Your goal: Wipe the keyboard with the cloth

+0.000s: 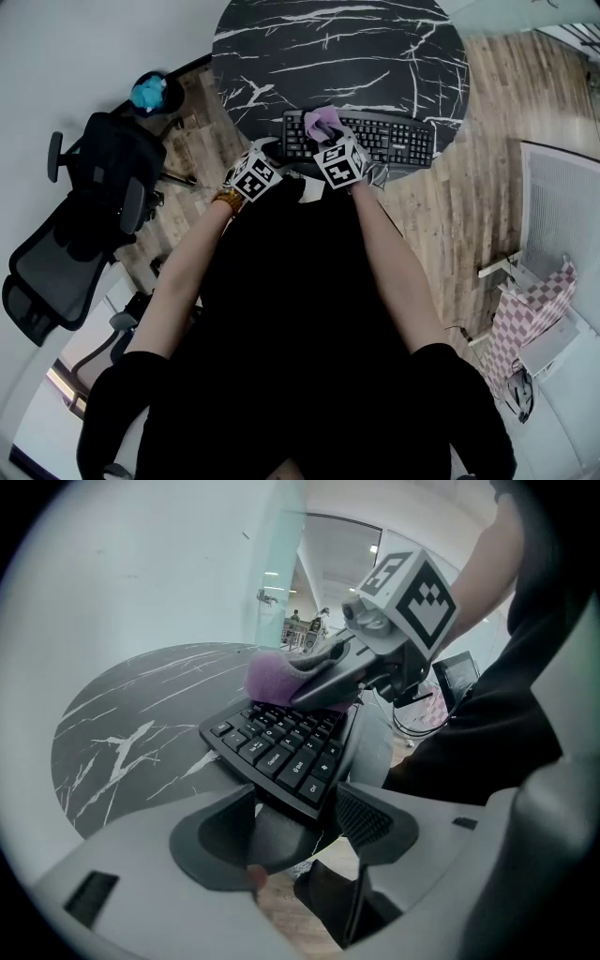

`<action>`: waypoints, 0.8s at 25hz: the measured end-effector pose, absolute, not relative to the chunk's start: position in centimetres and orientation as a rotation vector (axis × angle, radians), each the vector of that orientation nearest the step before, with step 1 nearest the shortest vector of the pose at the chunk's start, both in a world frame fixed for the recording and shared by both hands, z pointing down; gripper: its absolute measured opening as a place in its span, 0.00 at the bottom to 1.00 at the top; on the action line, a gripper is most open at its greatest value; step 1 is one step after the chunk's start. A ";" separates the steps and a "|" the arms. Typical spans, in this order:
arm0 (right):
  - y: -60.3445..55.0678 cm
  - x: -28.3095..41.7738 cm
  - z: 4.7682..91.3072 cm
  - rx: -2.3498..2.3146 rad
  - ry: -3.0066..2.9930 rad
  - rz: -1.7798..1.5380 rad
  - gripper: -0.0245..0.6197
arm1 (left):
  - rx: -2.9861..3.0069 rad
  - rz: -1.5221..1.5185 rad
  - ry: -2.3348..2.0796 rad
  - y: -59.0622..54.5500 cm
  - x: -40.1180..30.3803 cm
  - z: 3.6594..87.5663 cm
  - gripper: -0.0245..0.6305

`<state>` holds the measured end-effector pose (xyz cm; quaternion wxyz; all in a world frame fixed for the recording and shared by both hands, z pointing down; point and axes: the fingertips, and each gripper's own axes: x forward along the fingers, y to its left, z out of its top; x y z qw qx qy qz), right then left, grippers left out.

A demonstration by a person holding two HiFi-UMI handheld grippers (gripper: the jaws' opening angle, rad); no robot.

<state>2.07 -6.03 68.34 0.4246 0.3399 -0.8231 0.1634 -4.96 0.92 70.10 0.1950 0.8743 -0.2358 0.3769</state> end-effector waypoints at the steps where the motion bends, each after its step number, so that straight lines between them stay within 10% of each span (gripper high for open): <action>1: -5.9 1.5 68.3 0.822 -2.069 0.393 0.15 | 2.449 1.054 -0.661 0.9 -4.9 70.1 0.44; 20: -4.2 -5.8 68.4 0.469 -2.143 0.178 0.15 | 2.451 1.069 -0.664 0.8 -4.8 70.0 0.44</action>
